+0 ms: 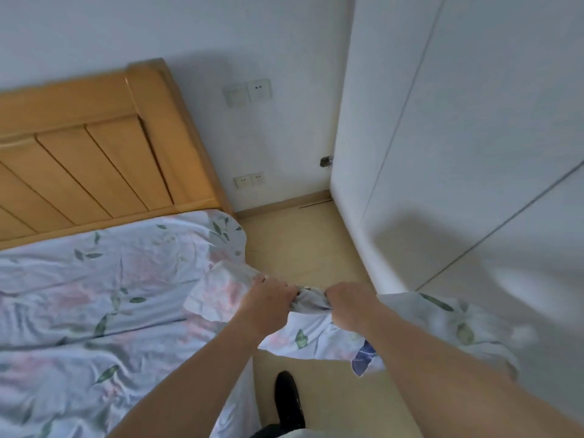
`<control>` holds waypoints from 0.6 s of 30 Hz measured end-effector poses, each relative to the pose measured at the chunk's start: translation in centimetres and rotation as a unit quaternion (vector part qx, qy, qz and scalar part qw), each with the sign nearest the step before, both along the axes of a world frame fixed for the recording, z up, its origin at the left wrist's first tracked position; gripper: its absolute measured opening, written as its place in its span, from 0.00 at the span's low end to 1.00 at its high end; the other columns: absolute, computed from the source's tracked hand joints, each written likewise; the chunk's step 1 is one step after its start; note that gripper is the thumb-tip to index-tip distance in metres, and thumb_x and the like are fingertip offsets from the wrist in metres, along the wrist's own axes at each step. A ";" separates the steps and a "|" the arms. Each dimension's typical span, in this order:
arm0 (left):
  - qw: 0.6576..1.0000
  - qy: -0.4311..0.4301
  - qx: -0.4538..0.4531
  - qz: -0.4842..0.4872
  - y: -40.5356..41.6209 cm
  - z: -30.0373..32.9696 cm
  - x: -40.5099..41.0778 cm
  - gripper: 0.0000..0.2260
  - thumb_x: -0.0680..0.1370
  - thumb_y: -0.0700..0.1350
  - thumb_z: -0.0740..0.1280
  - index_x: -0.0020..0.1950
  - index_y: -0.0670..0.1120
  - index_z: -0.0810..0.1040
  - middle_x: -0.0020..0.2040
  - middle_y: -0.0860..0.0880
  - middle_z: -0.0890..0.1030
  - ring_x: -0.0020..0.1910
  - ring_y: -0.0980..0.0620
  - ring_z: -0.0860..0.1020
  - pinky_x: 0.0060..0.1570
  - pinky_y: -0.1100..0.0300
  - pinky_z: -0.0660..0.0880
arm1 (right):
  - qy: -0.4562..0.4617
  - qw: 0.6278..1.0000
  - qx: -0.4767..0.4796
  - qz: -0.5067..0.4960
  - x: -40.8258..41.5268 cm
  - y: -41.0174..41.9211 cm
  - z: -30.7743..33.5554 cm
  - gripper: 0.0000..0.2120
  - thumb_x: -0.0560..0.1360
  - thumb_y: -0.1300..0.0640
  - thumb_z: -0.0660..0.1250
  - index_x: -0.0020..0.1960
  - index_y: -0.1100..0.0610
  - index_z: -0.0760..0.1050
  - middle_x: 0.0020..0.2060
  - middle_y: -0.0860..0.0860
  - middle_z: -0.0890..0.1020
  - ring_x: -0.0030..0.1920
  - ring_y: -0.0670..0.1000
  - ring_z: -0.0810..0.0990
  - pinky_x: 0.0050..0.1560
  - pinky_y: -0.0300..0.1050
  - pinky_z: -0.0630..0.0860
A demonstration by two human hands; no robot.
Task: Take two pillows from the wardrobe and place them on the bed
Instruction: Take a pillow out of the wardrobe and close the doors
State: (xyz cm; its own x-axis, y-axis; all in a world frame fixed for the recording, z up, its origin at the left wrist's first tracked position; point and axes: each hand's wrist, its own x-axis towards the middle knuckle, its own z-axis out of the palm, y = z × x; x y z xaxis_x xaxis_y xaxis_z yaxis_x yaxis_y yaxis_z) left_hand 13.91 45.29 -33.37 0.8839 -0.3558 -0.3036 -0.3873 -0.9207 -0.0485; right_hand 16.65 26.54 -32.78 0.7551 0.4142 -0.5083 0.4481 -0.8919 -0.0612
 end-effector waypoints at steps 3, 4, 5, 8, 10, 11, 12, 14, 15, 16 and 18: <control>0.997 -0.023 -0.036 0.062 4.1 1.9 3.1 0.09 0.73 0.38 0.59 0.47 0.52 0.71 0.45 0.50 0.80 0.46 0.47 0.79 0.46 0.57 0.67 | -0.022 0.999 0.048 0.009 4.5 4.1 1.1 0.04 0.73 0.53 0.66 0.46 0.53 0.75 0.45 0.51 0.81 0.47 0.56 0.82 0.41 0.43 0.70; 0.995 -0.033 -0.051 0.082 5.2 2.6 4.1 0.09 0.73 0.38 0.59 0.46 0.52 0.71 0.43 0.50 0.80 0.44 0.47 0.79 0.43 0.58 0.68 | -0.028 0.997 0.066 0.008 5.8 5.1 1.7 0.05 0.73 0.52 0.67 0.44 0.52 0.73 0.44 0.51 0.81 0.47 0.56 0.82 0.41 0.43 0.70; 0.991 -0.045 -0.069 0.103 6.5 3.3 5.3 0.10 0.73 0.38 0.59 0.46 0.52 0.72 0.43 0.50 0.80 0.44 0.47 0.79 0.41 0.59 0.70 | -0.034 0.996 0.083 0.013 7.4 6.3 2.3 0.06 0.72 0.52 0.67 0.42 0.51 0.71 0.43 0.51 0.81 0.46 0.56 0.81 0.40 0.42 0.69; 0.984 -0.084 -0.093 0.124 9.3 5.0 8.5 0.10 0.73 0.37 0.59 0.47 0.51 0.73 0.43 0.50 0.79 0.44 0.48 0.78 0.39 0.58 0.73 | -0.043 0.991 0.122 0.020 11.7 8.6 3.8 0.08 0.70 0.52 0.67 0.42 0.51 0.68 0.42 0.50 0.78 0.45 0.56 0.80 0.39 0.43 0.67; 0.981 -0.101 -0.108 0.129 10.7 5.7 10.8 0.10 0.72 0.37 0.59 0.47 0.50 0.73 0.43 0.50 0.79 0.44 0.48 0.77 0.37 0.58 0.71 | -0.049 0.989 0.139 0.023 14.9 9.8 4.0 0.07 0.71 0.52 0.66 0.46 0.52 0.70 0.44 0.50 0.78 0.47 0.56 0.79 0.40 0.44 0.67; 0.979 -0.106 -0.113 0.131 11.3 6.0 12.0 0.10 0.72 0.37 0.59 0.47 0.49 0.73 0.43 0.50 0.79 0.44 0.48 0.77 0.36 0.58 0.70 | -0.053 0.988 0.145 0.025 16.3 10.2 4.0 0.07 0.72 0.51 0.65 0.48 0.52 0.71 0.46 0.50 0.78 0.48 0.56 0.79 0.41 0.44 0.68; 0.978 -0.111 -0.115 0.137 11.7 6.2 13.0 0.10 0.72 0.36 0.59 0.47 0.49 0.73 0.42 0.51 0.78 0.43 0.48 0.76 0.35 0.58 0.69 | -0.055 0.987 0.150 0.025 17.7 10.6 3.9 0.08 0.73 0.51 0.65 0.50 0.52 0.71 0.47 0.50 0.78 0.48 0.56 0.78 0.42 0.45 0.68; 0.973 -0.126 -0.117 0.155 12.6 6.6 15.1 0.09 0.71 0.36 0.59 0.44 0.49 0.72 0.39 0.51 0.77 0.40 0.49 0.75 0.32 0.58 0.66 | -0.060 0.987 0.149 0.029 20.6 11.1 3.6 0.11 0.73 0.48 0.65 0.53 0.51 0.72 0.49 0.49 0.78 0.49 0.55 0.78 0.43 0.46 0.70; 0.970 -0.136 -0.119 0.166 13.1 6.8 16.0 0.09 0.70 0.35 0.59 0.42 0.49 0.72 0.37 0.52 0.75 0.38 0.49 0.74 0.31 0.59 0.65 | -0.057 0.988 0.140 0.027 22.0 11.2 3.5 0.13 0.73 0.46 0.65 0.54 0.51 0.72 0.50 0.49 0.78 0.50 0.54 0.78 0.45 0.46 0.71; 0.966 -0.145 -0.120 0.175 13.5 7.0 16.6 0.09 0.70 0.35 0.60 0.41 0.49 0.72 0.36 0.53 0.73 0.38 0.50 0.73 0.30 0.59 0.64 | -0.052 0.990 0.130 0.023 23.1 11.3 3.5 0.16 0.73 0.44 0.65 0.55 0.52 0.72 0.51 0.49 0.79 0.51 0.55 0.78 0.46 0.47 0.72; 0.961 -0.157 -0.119 0.192 14.4 7.2 18.4 0.08 0.69 0.35 0.61 0.40 0.48 0.72 0.35 0.53 0.72 0.39 0.49 0.74 0.31 0.60 0.64 | -0.037 0.992 0.119 0.024 26.0 11.5 3.3 0.21 0.71 0.39 0.66 0.56 0.52 0.72 0.51 0.50 0.80 0.51 0.55 0.78 0.48 0.47 0.74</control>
State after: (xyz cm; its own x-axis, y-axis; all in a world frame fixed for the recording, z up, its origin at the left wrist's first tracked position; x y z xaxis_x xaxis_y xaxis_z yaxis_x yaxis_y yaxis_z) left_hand 32.36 59.68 -26.22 0.9987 -0.0102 0.0494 -0.0162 -0.9925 0.1215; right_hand 42.64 38.04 -29.47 0.7629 0.5526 -0.3355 0.5008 -0.8334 -0.2339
